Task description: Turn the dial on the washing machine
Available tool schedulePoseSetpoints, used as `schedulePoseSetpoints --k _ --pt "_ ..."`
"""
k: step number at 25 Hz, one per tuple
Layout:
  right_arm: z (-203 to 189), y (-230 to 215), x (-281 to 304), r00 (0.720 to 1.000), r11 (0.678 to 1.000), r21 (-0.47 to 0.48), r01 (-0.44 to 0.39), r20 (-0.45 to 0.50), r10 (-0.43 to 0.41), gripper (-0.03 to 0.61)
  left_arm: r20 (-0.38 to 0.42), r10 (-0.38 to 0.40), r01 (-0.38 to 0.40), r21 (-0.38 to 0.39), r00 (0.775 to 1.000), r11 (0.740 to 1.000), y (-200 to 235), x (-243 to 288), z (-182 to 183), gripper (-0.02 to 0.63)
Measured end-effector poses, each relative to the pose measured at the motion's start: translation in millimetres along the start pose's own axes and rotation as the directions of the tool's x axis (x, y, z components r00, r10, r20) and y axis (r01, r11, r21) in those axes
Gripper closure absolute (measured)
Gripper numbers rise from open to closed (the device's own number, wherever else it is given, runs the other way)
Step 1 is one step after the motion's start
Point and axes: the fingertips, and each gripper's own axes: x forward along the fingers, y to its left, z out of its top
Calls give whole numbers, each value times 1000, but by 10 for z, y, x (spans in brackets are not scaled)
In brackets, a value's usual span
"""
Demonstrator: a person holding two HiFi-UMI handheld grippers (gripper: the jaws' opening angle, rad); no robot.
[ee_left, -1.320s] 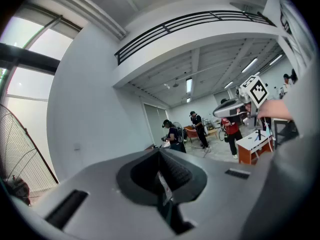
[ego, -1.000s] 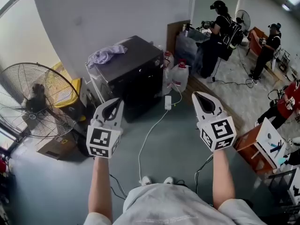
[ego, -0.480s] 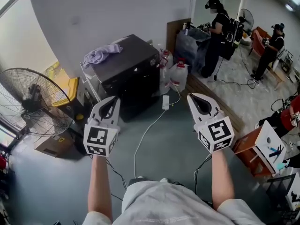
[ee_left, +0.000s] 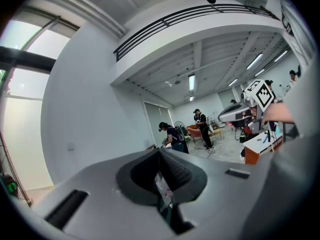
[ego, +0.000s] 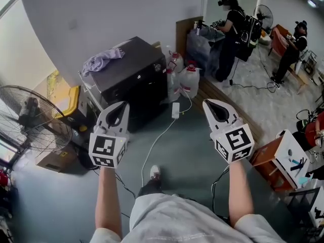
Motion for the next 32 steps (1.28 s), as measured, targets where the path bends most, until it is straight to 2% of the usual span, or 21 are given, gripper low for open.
schedulePoseSetpoints --k 9,20,23,27,32 --pt "-262 -422 730 999 1000 -5 25 -42 -25 565 -20 -44 44 -10 999 999 308 939 -334 598" --pt "-312 -990 2198 994 999 -30 27 -103 -30 565 -13 -91 91 -26 996 996 1211 2381 -592 598" --pt "-328 -1084 2494 993 999 -25 33 -109 -36 566 -18 -105 105 -27 994 994 1384 2643 -671 598" --pt "-411 -1182 2834 992 998 32 47 -121 -42 565 -35 -120 118 -50 992 992 1576 2928 -823 598" --pt "-593 -1293 3190 985 997 34 63 -163 -56 565 -61 -130 126 -66 990 990 1758 3161 -1023 598"
